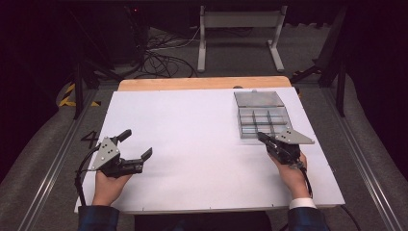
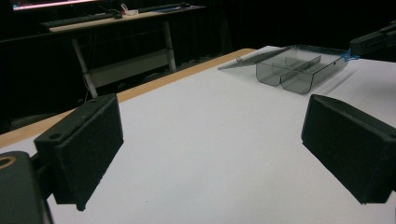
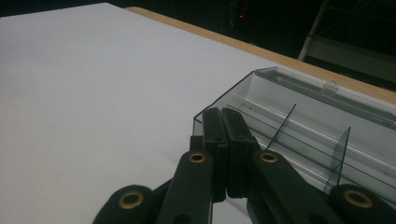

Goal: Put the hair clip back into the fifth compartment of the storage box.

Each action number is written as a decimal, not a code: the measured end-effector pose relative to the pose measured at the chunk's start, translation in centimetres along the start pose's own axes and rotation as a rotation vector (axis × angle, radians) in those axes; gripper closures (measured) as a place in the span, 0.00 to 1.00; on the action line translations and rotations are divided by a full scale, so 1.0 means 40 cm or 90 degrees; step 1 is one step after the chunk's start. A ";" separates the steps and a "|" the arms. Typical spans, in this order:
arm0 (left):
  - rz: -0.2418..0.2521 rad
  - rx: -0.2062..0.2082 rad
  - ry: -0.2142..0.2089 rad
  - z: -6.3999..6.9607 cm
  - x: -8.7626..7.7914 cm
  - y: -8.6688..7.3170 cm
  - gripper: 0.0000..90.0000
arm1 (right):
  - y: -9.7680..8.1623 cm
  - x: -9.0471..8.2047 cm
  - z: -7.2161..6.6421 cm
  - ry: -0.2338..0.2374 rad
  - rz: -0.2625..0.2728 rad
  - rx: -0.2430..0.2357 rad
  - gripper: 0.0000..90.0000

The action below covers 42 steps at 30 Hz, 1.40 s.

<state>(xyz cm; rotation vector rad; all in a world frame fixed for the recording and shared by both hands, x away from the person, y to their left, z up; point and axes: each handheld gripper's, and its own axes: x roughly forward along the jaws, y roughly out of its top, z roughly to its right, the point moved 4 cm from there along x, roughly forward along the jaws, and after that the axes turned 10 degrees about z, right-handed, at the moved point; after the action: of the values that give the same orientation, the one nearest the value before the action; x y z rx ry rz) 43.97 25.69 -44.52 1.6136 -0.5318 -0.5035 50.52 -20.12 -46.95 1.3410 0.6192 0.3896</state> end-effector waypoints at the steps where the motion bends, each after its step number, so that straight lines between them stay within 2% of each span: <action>1: 0.002 -0.001 0.000 0.000 0.000 0.000 0.06 | 0.000 0.003 0.004 -0.003 -0.001 0.001 1.00; 10: 0.002 -0.002 -0.002 -0.001 -0.003 0.002 0.08 | 0.005 0.013 0.013 -0.011 0.003 0.004 1.00; 21: 0.008 -0.005 0.003 -0.008 -0.006 0.001 0.09 | -0.001 0.035 0.052 -0.030 0.011 0.030 1.00; 26: 0.005 -0.005 0.001 -0.008 -0.006 0.000 0.09 | 0.002 0.046 0.056 -0.032 0.011 0.027 1.00; 42: 0.011 -0.014 0.002 -0.012 -0.007 0.000 0.09 | -0.023 0.082 0.091 -0.048 -0.019 0.043 1.00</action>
<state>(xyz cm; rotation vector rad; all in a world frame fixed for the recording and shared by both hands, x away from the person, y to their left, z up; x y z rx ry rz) 44.04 26.25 -44.47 1.5875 -0.5347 -0.4924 55.25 -21.18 -48.10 1.4032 0.5927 0.2946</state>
